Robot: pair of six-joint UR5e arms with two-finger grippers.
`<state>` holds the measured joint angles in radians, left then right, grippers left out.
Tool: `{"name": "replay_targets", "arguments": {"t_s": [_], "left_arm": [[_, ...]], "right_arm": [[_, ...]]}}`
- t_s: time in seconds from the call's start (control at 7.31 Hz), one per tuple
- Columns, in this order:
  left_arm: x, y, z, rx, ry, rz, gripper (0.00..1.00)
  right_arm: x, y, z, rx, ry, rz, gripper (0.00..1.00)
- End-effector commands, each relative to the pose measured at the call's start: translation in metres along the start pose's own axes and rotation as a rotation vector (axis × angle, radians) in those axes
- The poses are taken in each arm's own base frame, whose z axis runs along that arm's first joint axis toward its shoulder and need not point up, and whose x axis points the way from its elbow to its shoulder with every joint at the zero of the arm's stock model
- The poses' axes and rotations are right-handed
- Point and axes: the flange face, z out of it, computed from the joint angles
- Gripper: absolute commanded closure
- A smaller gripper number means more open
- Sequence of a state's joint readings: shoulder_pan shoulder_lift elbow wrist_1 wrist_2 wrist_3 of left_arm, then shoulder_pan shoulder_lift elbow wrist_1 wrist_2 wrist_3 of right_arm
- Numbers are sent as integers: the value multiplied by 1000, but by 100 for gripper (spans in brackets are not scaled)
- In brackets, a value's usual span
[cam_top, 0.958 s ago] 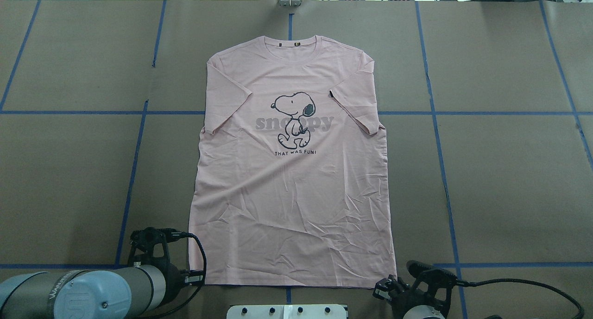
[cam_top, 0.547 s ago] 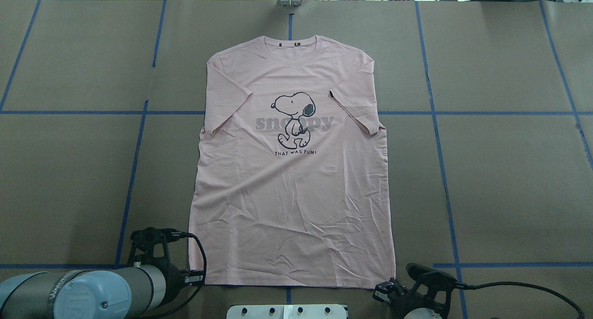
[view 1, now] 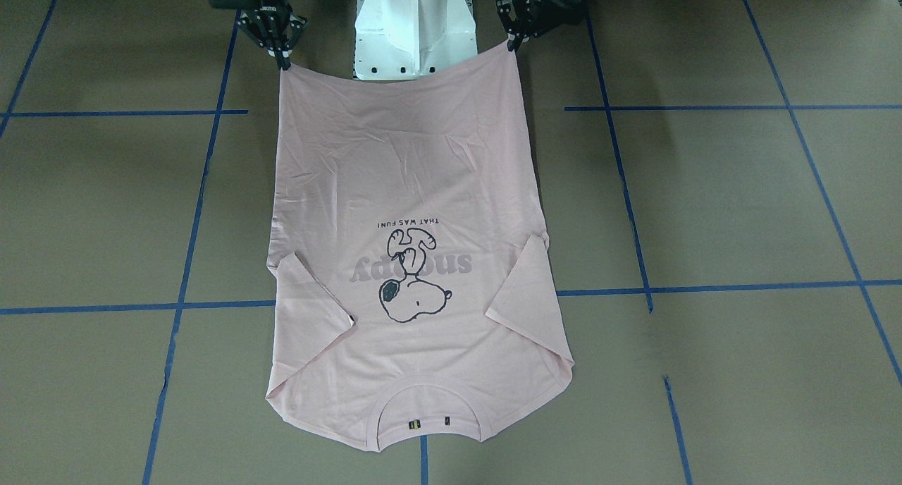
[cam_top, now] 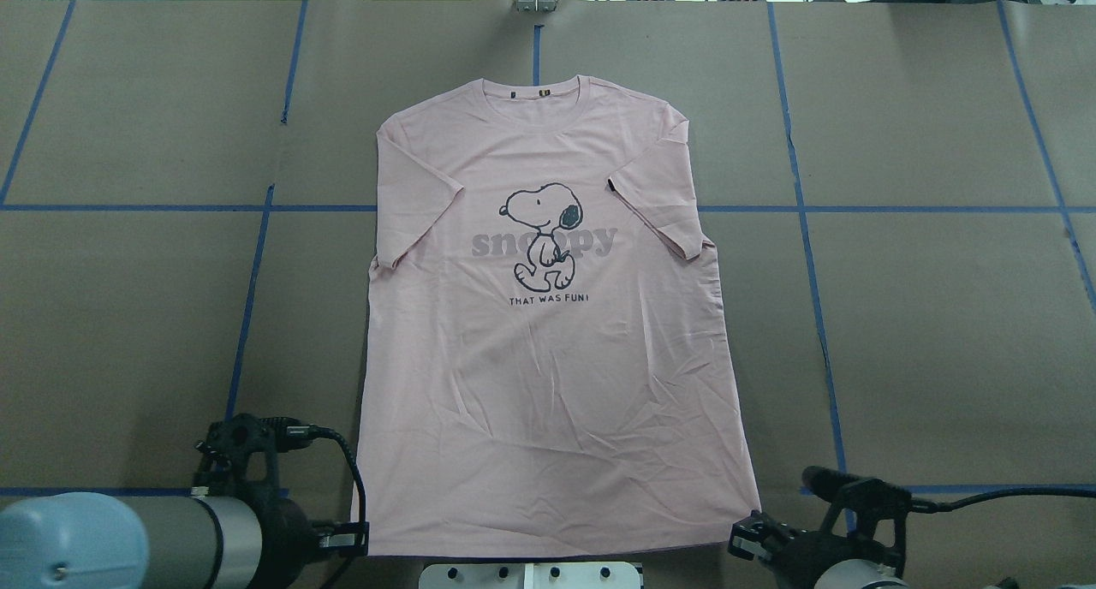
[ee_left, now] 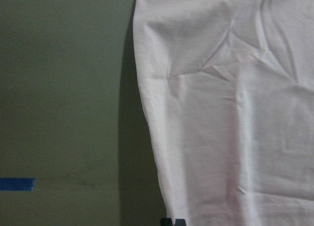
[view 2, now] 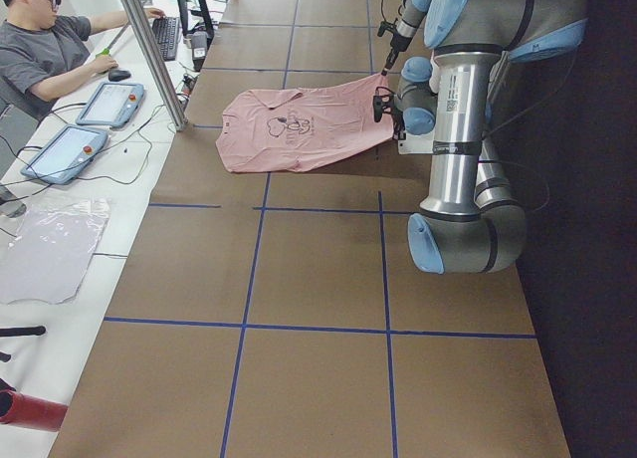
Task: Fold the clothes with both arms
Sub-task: 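Lift the hem with both grippers and fold it toward the collar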
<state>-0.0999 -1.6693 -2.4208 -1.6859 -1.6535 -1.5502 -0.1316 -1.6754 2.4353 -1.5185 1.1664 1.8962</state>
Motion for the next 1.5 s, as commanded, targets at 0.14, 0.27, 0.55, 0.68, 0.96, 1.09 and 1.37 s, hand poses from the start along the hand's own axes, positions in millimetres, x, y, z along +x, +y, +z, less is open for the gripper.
{"name": "replay_targets", "arguments": {"t_s": [0.14, 0.27, 0.55, 0.68, 0.96, 1.09, 1.37], "left_arm": [[20, -30, -165, -27, 112, 25, 100], [24, -43, -153, -8, 83, 94, 100], [34, -130, -123, 130, -24, 181, 100], [33, -178, -103, 165, -95, 198, 100], [12, -266, -79, 243, -167, 202, 100], [-2, -301, -56, 266, -180, 196, 100], [-20, -347, -14, 281, -199, 198, 100]], "right_arm": [[-1, -79, -135, -175, -22, 43, 100], [0, -99, -135, -155, -23, -10, 100], [-47, -131, -92, -67, -45, -8, 100], [-96, -169, -63, -30, -58, -19, 100], [-152, -258, 0, 42, 39, -18, 100], [-163, -291, 20, 74, 70, -21, 100], [-174, -332, 78, 111, 64, 2, 100]]}}
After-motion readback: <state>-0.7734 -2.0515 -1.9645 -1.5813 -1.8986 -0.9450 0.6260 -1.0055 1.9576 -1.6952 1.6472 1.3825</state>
